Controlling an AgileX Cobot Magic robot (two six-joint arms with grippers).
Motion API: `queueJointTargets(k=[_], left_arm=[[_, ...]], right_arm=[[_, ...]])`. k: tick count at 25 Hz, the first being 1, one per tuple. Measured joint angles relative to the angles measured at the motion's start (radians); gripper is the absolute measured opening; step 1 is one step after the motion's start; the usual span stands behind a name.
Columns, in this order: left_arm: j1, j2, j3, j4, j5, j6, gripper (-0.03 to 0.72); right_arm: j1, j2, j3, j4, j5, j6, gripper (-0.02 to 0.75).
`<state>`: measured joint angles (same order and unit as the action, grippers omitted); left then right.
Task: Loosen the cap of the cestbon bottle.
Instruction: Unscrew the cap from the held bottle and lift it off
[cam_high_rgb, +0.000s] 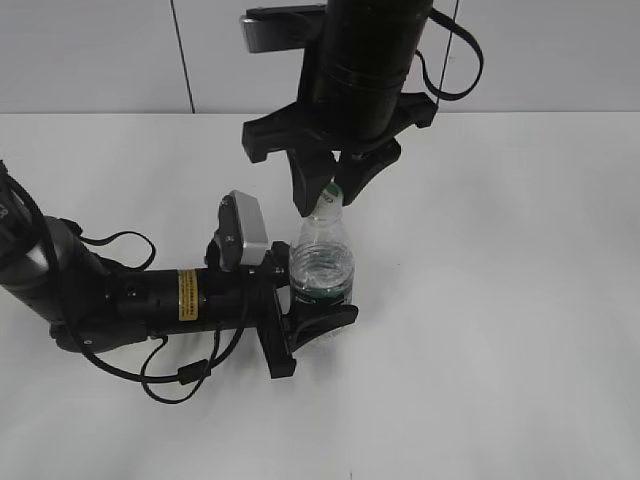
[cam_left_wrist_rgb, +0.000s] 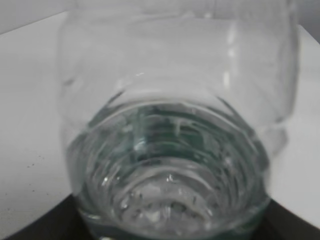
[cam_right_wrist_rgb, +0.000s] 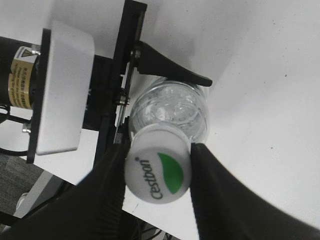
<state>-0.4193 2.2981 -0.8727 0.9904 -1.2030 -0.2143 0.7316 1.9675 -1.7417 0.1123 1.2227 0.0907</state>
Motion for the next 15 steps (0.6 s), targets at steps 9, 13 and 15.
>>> queueJointTargets(k=[9, 13, 15], left_arm=[[0.0, 0.0, 0.0, 0.0, 0.0, 0.0, 0.412], [0.0, 0.0, 0.0, 0.0, 0.0, 0.0, 0.412], [0.0, 0.0, 0.0, 0.0, 0.0, 0.0, 0.412]], right_arm=[[0.0, 0.0, 0.0, 0.0, 0.0, -0.228, 0.296], [0.0, 0.0, -0.001, 0.0, 0.0, -0.428, 0.296], [0.0, 0.0, -0.002, 0.0, 0.0, -0.523, 0.296]])
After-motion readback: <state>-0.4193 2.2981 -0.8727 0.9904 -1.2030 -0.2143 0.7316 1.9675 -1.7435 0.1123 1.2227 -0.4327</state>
